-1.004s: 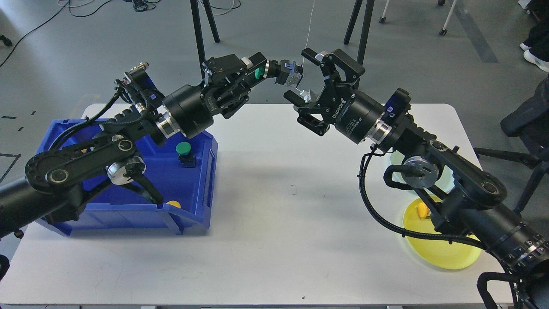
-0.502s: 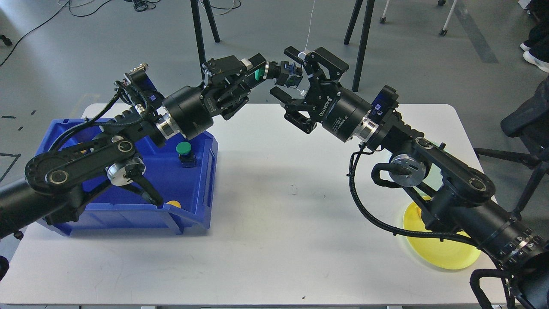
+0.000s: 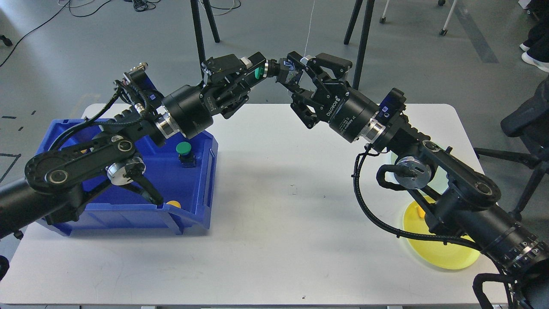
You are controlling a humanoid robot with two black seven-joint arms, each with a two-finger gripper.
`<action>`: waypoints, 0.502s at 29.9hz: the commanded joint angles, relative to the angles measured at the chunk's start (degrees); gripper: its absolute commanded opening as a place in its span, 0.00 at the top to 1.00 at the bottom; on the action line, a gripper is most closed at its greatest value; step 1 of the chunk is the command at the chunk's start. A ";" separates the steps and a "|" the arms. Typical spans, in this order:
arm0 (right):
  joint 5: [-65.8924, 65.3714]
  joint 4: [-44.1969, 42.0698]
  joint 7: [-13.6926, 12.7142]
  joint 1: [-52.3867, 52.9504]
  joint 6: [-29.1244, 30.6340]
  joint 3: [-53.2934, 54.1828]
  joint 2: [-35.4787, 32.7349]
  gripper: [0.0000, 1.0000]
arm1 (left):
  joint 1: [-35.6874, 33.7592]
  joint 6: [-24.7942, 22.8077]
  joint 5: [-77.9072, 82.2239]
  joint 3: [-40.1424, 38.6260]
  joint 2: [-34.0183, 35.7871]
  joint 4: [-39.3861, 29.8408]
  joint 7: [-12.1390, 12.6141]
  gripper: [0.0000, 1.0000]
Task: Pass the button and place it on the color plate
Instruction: 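Grasp the green button from the left gripper with the right gripper, then place the green button on the teal plate with the right gripper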
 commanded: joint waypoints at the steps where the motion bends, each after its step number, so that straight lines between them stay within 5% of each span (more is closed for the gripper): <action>1: -0.04 0.61 -0.01 0.09 -0.08 -0.09 -0.29 0.99 | 0.00 0.08 0.40 0.21 0.00 -0.11 0.09 0.89; 4: -0.04 0.78 -0.01 0.01 -0.08 -0.09 -0.38 0.99 | 0.00 0.16 0.49 0.30 0.00 -0.20 0.09 0.78; 8: -0.04 1.40 -0.01 -0.26 -0.17 -0.18 -1.43 0.99 | -0.08 -0.01 -0.04 0.30 -0.35 -0.37 0.09 0.15; 15: 0.31 1.49 -0.01 -3.06 -0.78 2.36 -3.98 0.99 | -0.35 -0.01 -0.13 0.56 -0.36 -0.28 0.09 0.07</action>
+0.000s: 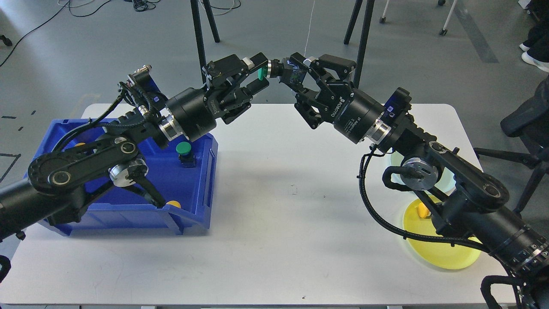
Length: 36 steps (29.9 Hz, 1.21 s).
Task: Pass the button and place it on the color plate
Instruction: 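Place the green button on the teal plate with the right gripper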
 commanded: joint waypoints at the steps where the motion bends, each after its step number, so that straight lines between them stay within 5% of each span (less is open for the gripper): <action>1: 0.22 -0.36 -0.02 -2.86 -0.93 2.93 -1.50 0.99 | -0.08 0.02 -0.03 -0.13 0.08 0.00 -0.18 0.07; 5: 0.13 -2.46 -0.37 -7.96 -8.90 6.37 -1.94 0.99 | 0.01 0.02 -0.03 -0.13 0.08 0.09 -0.18 0.07; 11: 0.74 -18.52 -2.65 -9.02 -27.20 4.44 -3.26 0.99 | -0.08 -0.07 -0.03 -0.22 0.08 0.09 -0.18 0.07; 24: 5.92 -28.57 -4.67 -9.37 -34.95 3.29 -2.73 0.93 | 0.01 -0.07 -0.03 -0.31 -0.01 0.18 -0.18 0.07; 27: 10.05 -28.84 -4.76 -9.46 -35.04 3.12 -2.82 0.82 | 0.01 -0.07 -0.03 -0.31 -0.01 0.18 -0.18 0.07; 31: 11.29 -28.40 -4.76 -11.13 -34.86 3.29 -3.00 0.44 | 0.01 -0.07 -0.03 -0.31 -0.01 0.18 -0.18 0.07; 33: 11.38 -27.70 -4.76 -12.00 -34.34 3.29 -3.35 0.00 | 0.01 -0.07 -0.12 -0.31 -0.01 0.18 -0.18 0.07; 36: 11.64 -24.38 -4.41 -13.58 -33.81 3.73 -3.96 0.01 | 0.01 -0.95 -0.20 -0.40 0.08 0.27 -0.18 0.07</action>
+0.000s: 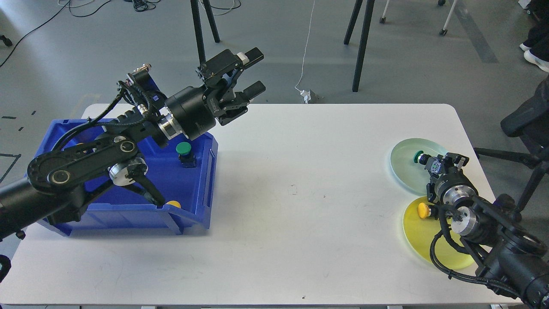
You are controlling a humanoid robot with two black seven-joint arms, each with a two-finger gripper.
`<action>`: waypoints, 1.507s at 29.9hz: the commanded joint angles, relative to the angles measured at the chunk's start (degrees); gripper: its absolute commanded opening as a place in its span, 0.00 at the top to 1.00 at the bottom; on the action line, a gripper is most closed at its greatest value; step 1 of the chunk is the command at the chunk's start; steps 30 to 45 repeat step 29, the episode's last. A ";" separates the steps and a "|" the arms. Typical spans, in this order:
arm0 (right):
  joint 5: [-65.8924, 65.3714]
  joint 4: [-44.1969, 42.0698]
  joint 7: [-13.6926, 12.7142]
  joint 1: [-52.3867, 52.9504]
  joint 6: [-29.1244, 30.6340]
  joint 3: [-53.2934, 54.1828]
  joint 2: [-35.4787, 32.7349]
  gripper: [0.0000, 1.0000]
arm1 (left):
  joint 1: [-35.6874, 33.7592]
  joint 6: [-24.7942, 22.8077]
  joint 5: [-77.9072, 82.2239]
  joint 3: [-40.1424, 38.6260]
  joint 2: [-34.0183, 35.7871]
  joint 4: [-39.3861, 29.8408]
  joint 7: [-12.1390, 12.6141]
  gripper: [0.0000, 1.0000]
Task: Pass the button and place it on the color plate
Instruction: 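Place the green button on the teal plate with the right gripper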
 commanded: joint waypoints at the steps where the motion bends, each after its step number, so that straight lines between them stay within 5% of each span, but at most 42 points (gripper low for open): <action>1: 0.22 5.80 0.35 -2.15 0.89 0.72 -1.56 0.01 | -0.02 -0.93 -0.13 -0.09 0.05 0.08 0.01 0.07; 6: 0.31 21.79 0.09 -4.01 4.31 4.84 -6.40 0.01 | -0.02 -1.02 -0.39 -0.17 0.05 0.17 0.01 0.07; 11: 0.39 27.09 -0.88 1.07 10.19 8.63 -6.41 0.01 | 0.15 -0.84 -3.81 -0.35 0.58 0.43 0.01 0.07; 16: 3.89 25.69 -4.92 8.81 25.38 10.56 -5.88 0.01 | 2.25 -1.54 -7.94 -2.80 2.68 0.43 0.01 0.05; 19: 11.00 22.62 -7.20 11.54 36.89 10.13 -5.79 0.01 | 4.98 -9.67 -11.37 -6.23 4.44 0.52 0.01 0.03; 21: 15.23 20.34 -8.52 13.04 37.68 9.16 -5.71 0.01 | 6.47 -15.84 -13.56 -7.90 4.71 1.66 0.01 0.02; 45: 16.65 19.53 -8.97 13.84 37.68 6.69 -2.63 0.01 | 8.41 -15.92 -18.50 -12.21 4.89 6.15 0.01 0.02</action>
